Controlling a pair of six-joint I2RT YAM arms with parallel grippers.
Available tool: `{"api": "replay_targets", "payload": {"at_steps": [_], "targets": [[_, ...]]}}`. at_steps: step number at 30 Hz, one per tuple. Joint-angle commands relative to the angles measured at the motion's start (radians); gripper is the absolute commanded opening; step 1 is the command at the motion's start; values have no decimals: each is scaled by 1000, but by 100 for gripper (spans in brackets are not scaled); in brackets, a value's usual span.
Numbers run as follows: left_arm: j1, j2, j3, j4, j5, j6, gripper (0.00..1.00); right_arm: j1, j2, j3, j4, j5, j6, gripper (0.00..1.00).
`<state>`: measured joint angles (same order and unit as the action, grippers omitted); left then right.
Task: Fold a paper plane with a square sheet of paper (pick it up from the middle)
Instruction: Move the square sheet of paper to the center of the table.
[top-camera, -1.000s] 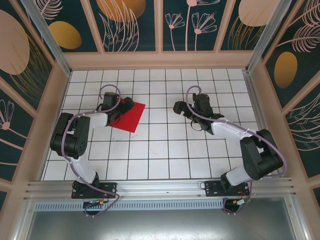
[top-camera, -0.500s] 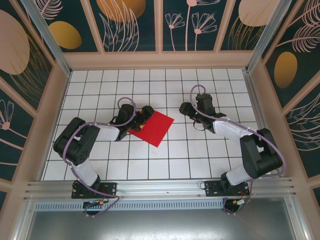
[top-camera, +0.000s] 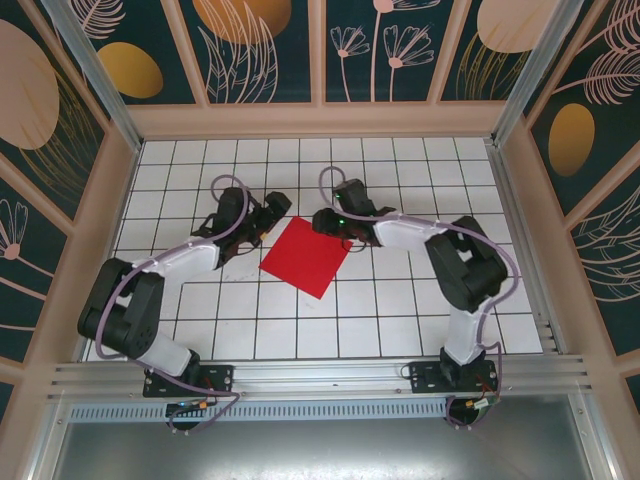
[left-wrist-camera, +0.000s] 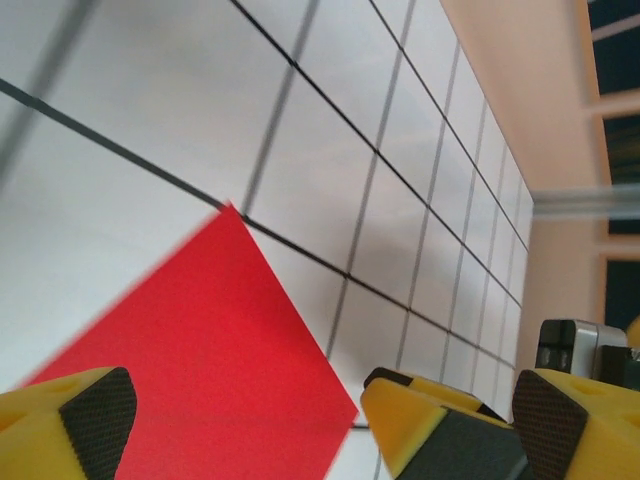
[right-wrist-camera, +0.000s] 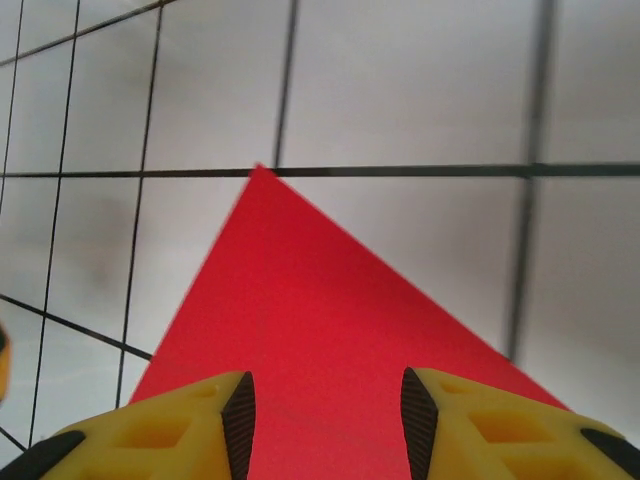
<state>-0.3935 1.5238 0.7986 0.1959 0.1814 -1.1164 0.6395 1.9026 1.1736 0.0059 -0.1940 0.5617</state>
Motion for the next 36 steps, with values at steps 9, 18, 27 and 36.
{"api": "replay_targets", "payload": {"at_steps": [9, 18, 27, 36], "targets": [[21, -105, -6, -258, -191, 128, 99, 20, 191, 181, -170, 15, -40, 45], [20, -89, 66, -391, -288, 257, 99, -84, 8, -124, -215, 177, 30, 44], [20, -63, 76, -395, -276, 281, 99, -188, -287, -272, -381, 313, -18, 48], [20, -53, 68, -384, -259, 280, 99, -74, -244, -157, -529, 228, -353, 97]]}}
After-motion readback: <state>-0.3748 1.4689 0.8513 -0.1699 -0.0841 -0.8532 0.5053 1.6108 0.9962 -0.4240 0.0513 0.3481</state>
